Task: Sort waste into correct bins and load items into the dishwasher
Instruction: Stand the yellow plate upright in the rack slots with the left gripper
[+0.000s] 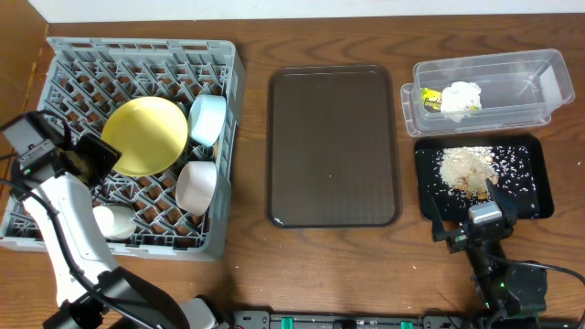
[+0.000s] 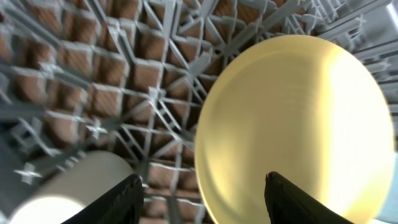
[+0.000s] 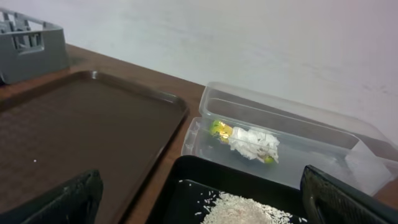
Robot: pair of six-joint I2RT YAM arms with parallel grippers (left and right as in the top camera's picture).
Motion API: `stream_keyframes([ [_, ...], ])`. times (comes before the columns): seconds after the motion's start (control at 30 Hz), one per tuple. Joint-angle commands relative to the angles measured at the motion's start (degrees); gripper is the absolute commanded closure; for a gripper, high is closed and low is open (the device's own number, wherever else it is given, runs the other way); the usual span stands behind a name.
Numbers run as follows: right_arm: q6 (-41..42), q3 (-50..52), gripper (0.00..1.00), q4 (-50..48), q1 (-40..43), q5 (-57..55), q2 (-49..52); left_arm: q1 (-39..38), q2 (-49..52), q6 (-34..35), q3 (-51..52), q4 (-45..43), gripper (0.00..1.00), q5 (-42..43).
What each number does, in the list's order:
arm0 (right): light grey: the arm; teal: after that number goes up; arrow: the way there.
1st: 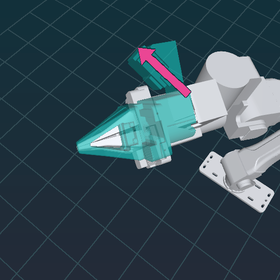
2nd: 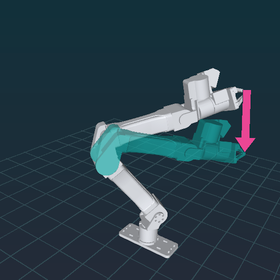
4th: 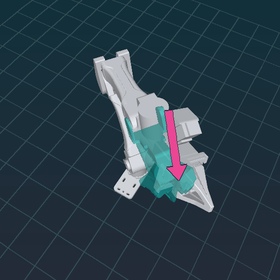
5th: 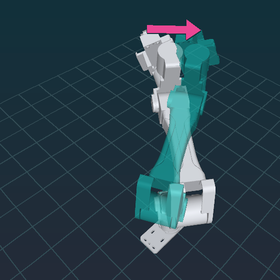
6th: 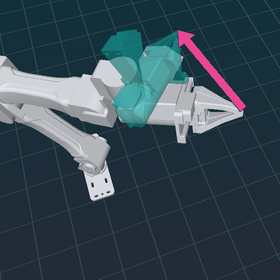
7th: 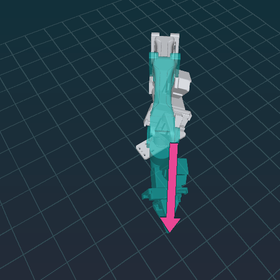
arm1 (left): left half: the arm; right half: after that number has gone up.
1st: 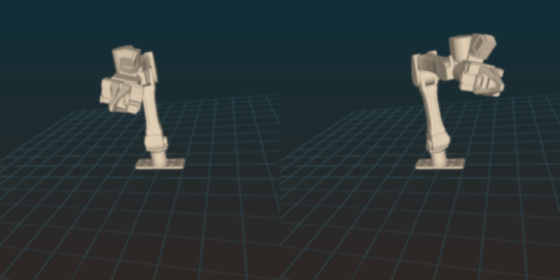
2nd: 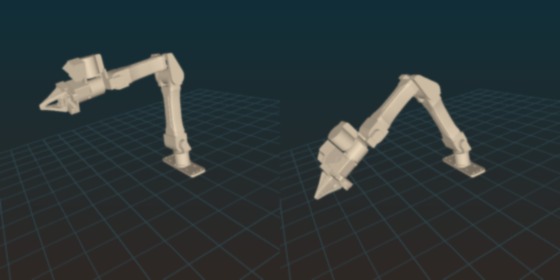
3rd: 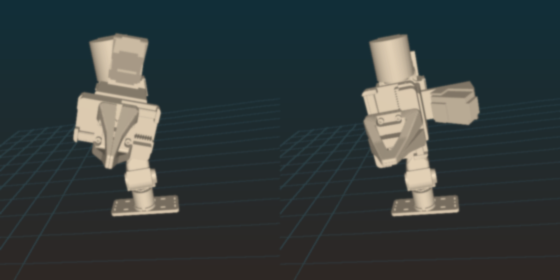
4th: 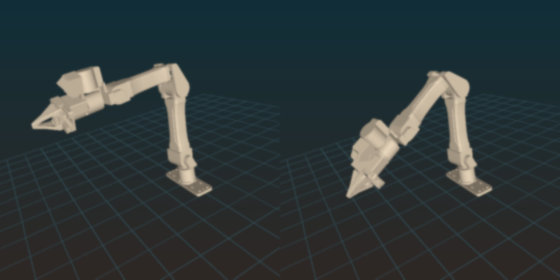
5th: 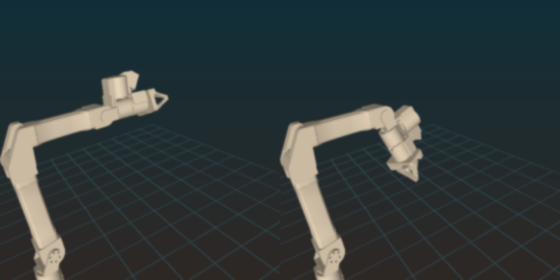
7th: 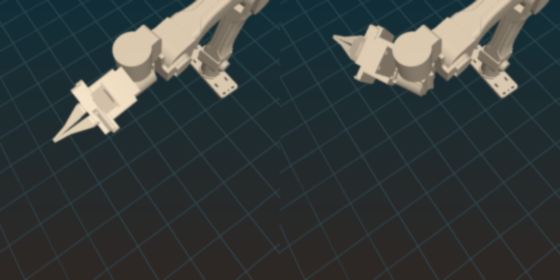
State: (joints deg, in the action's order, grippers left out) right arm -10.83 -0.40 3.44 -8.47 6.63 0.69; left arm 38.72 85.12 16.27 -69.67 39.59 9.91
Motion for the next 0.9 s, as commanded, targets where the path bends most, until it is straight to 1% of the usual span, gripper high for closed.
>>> stream_keyframes([
  [0.0, -0.37, 0.09, 0.01, 0.20, 0.26, 0.28, -0.28, 0.92, 3.61, 7.02, 1.01, 0.81, 0.38, 12.22],
  [0.03, -0.37, 0.09, 0.01, 0.20, 0.24, 0.28, -0.28, 0.90, 4.59, 7.08, 1.01, 1.18, 0.40, 14.58],
  [0.1, -0.37, 0.09, 0.01, 0.17, 0.24, 0.28, -0.28, 0.81, 6.88, 9.64, 1.01, 2.43, 0.41, 16.59],
  [0.27, -0.37, 0.09, 0.01, 0.17, 0.26, 0.28, -0.28, 0.85, 11.69, 13.84, 1.01, 3.15, 0.41, 16.61],
  [0.4, -0.37, 0.09, 0.01, 0.17, 0.24, 0.28, -0.28, 0.85, 13.92, 14.05, 1.01, 1.29, 0.43, 16.44],
  [0.47, -0.37, 0.09, 0.01, 0.17, 0.24, 0.28, -0.28, 0.85, 14.10, 14.03, 1.01, -0.31, 0.50, 16.44],
  [0.57, -0.39, 0.09, 0.01, 0.17, 0.26, 0.28, -0.28, 0.87, 14.10, 14.01, 1.01, -2.69, 0.79, 16.46],
  [0.6, -0.37, 0.09, 0.01, 0.17, 0.26, 0.28, -0.28, 0.87, 14.10, 14.01, 0.98, -3.10, 0.81, 16.44],
  [0.63, -0.37, 0.09, 0.01, 0.17, 0.26, 0.28, -0.28, 0.87, 14.10, 13.60, 0.98, -3.52, 0.90, 16.46],
  [0.67, -0.37, 0.09, 0.01, 0.17, 0.26, 0.28, -0.28, 0.87, 14.03, 12.87, 0.98, -3.74, 0.92, 16.46],
  [0.77, -0.37, 0.09, 0.01, 0.17, 0.26, 0.28, -0.28, 0.87, 13.42, 9.97, 0.92, -4.46, 0.93, 16.39],
  [0.87, -0.37, 0.09, 0.01, 0.17, 0.26, 0.28, -0.28, 0.85, 11.19, 7.45, 0.92, -5.51, 0.92, 13.20],
])
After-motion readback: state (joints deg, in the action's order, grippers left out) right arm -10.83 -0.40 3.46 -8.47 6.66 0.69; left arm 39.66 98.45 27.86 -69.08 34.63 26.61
